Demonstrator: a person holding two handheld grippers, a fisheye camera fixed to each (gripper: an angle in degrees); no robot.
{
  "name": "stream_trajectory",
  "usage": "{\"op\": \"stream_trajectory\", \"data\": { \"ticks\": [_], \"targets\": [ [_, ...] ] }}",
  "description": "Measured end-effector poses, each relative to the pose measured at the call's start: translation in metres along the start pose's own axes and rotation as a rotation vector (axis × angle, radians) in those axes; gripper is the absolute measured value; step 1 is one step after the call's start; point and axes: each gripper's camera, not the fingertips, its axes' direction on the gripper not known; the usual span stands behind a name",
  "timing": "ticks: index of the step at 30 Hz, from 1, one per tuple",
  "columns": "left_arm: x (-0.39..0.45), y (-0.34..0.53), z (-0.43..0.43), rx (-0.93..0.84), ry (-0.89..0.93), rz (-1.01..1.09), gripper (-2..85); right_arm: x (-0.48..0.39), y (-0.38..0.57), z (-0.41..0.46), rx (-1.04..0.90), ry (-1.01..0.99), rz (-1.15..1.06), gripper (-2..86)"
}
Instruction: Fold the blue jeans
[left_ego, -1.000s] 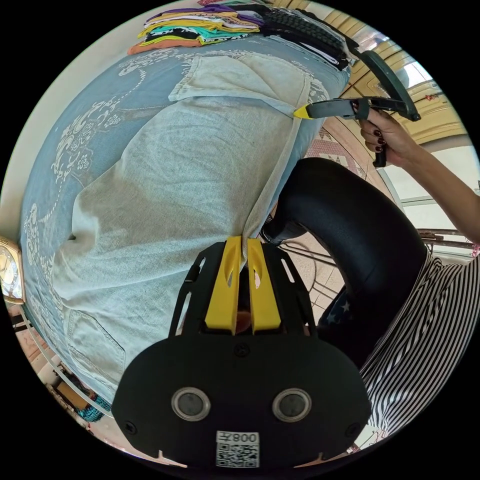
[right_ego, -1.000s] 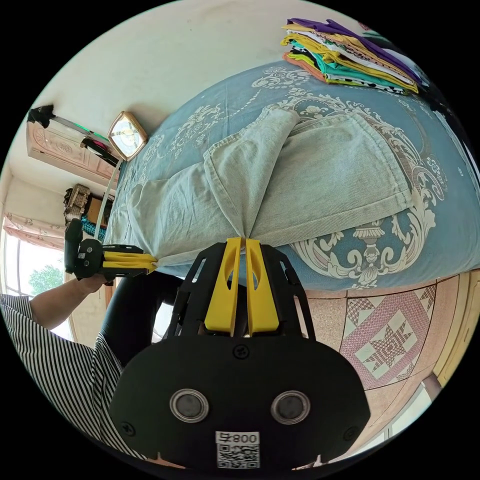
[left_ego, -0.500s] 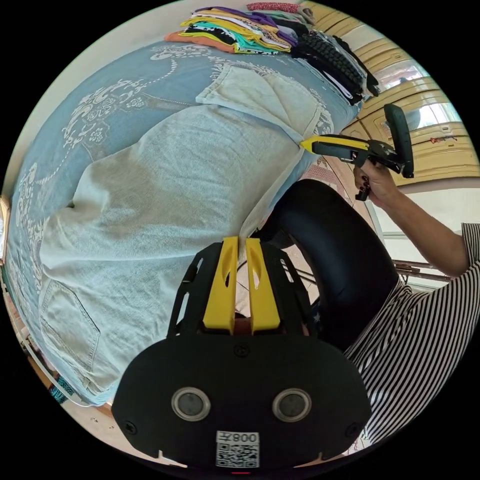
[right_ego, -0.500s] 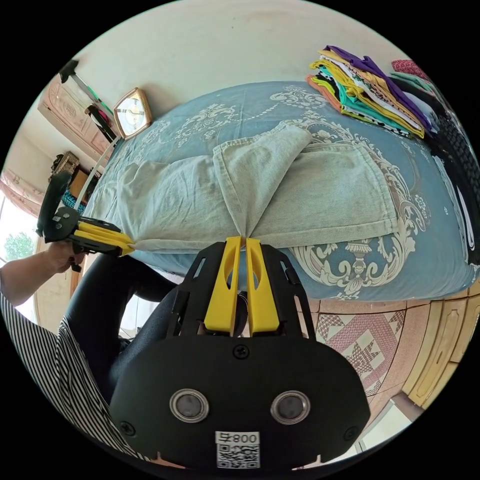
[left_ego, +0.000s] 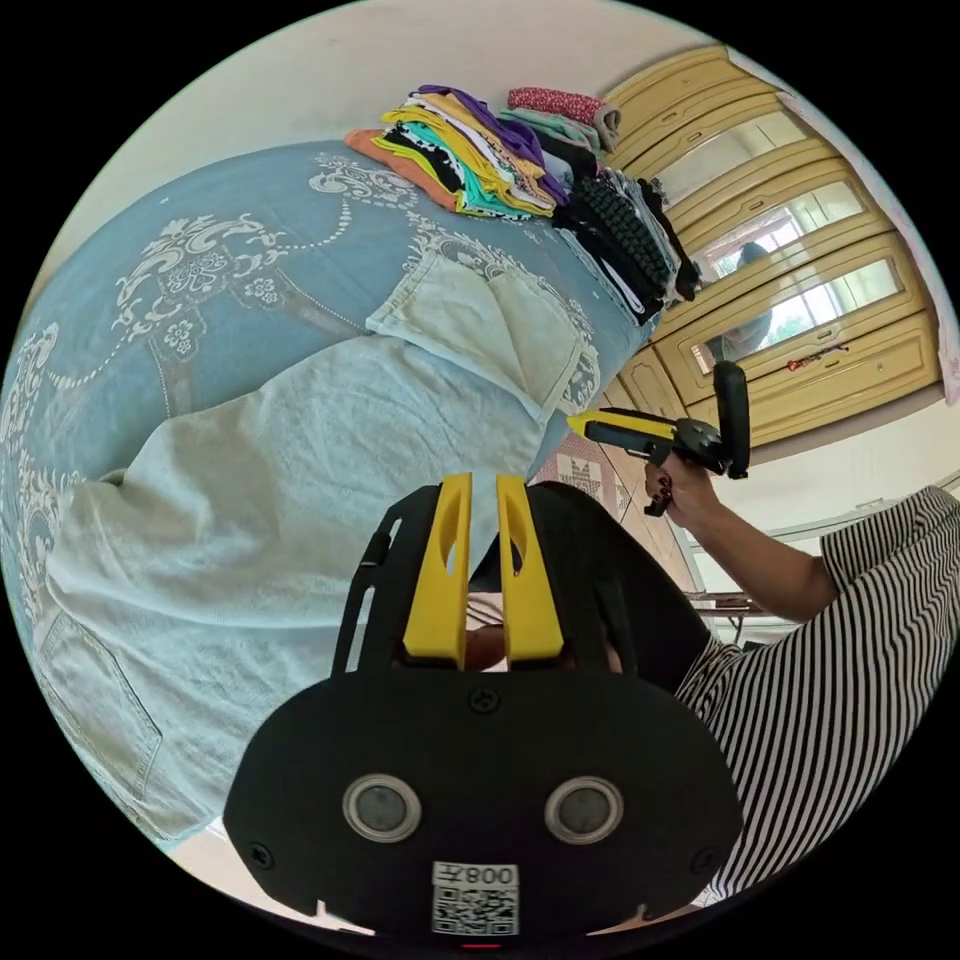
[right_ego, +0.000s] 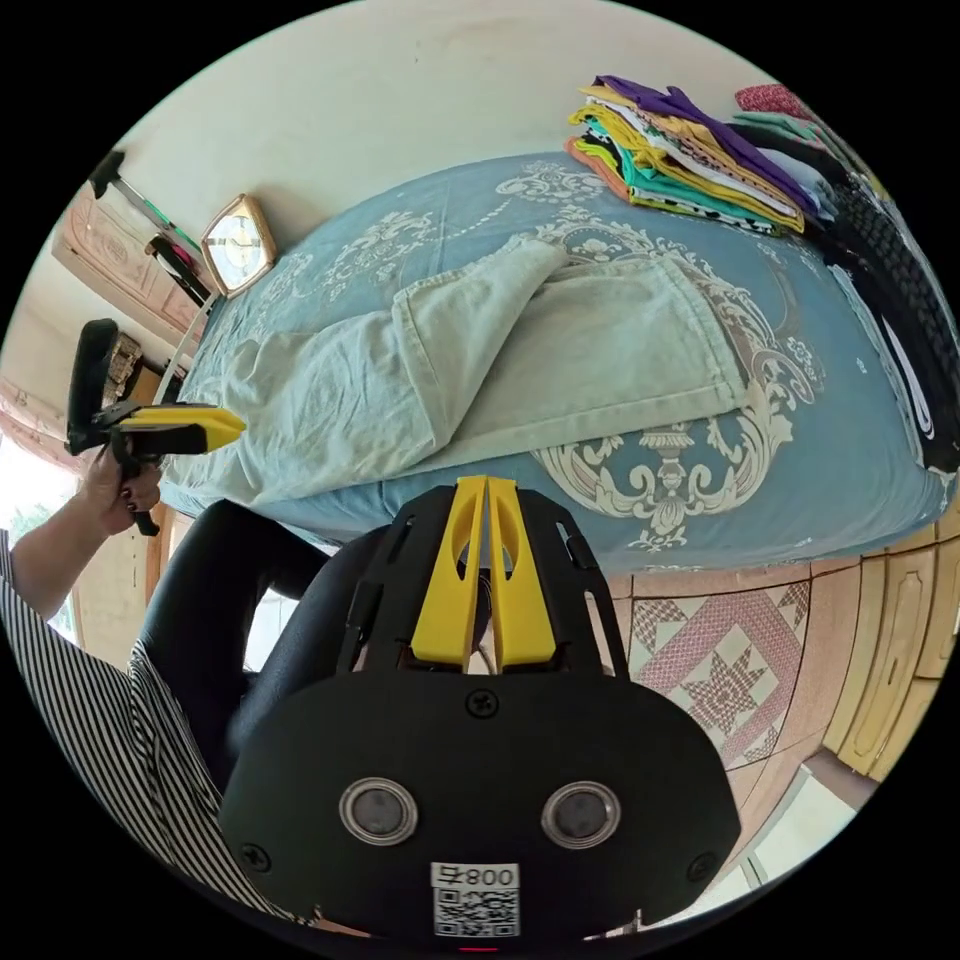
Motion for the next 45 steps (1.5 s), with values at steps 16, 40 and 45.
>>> {"op": "stream_trajectory", "data": {
  "ticks": [16, 40, 45],
  "targets": [
    [-0.163, -0.111, 0.042, 0.033, 0.107, -0.317, 7.4, -0.153, -0.115, 0.074, -0.017, 0.276, -0.424, 6.8],
    [-0.212, -0.154, 0.055, 0.069, 0.150, -0.331, 5.2, -0.170, -0.125, 0.074, -0.008, 0.301, -0.342, 6.7],
    [-0.211, -0.167, 0.063, 0.047, 0.170, -0.346, 3.4, -0.154, -0.124, 0.069, -0.014, 0.279, -0.312, 4.9]
  ]
}}
